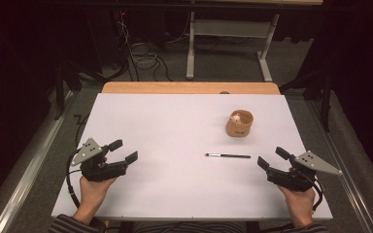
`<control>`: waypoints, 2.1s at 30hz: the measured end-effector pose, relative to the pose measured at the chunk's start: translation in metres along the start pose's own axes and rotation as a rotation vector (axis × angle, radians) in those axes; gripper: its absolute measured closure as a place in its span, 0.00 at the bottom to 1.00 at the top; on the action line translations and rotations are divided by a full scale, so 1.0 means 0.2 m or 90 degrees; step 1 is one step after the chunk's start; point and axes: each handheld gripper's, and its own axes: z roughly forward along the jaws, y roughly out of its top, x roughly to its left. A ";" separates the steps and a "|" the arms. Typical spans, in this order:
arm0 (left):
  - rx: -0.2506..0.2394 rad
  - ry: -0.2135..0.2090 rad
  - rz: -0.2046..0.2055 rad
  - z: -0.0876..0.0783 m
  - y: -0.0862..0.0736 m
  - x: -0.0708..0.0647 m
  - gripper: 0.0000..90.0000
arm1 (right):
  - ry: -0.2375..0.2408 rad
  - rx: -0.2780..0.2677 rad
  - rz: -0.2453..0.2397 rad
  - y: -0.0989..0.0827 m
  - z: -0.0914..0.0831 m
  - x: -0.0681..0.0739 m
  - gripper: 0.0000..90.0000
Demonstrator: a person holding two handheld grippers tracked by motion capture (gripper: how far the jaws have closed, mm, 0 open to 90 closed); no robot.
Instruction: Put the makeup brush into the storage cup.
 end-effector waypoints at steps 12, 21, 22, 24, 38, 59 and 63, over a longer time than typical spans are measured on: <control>0.003 -0.001 0.000 0.00 0.00 0.00 0.28 | 0.010 -0.010 -0.007 0.01 0.00 0.02 0.23; 0.003 0.000 -0.002 0.01 0.00 0.00 0.28 | 0.011 -0.017 0.006 0.02 0.02 0.02 0.23; 0.003 0.000 -0.002 0.01 0.00 0.00 0.28 | 0.011 -0.017 0.006 0.02 0.02 0.02 0.23; 0.005 0.000 -0.002 0.01 0.00 0.00 0.28 | 0.013 -0.016 0.003 0.03 0.03 0.02 0.23; 0.007 0.002 0.000 0.01 0.00 0.00 0.28 | 0.028 -0.020 -0.008 0.08 0.07 0.05 0.25; 0.009 0.001 0.000 0.01 -0.01 0.00 0.28 | 0.039 -0.032 -0.018 0.20 0.21 0.08 0.26; 0.010 0.001 0.002 0.02 -0.01 0.00 0.28 | 0.039 -0.033 -0.018 0.23 0.23 0.08 0.26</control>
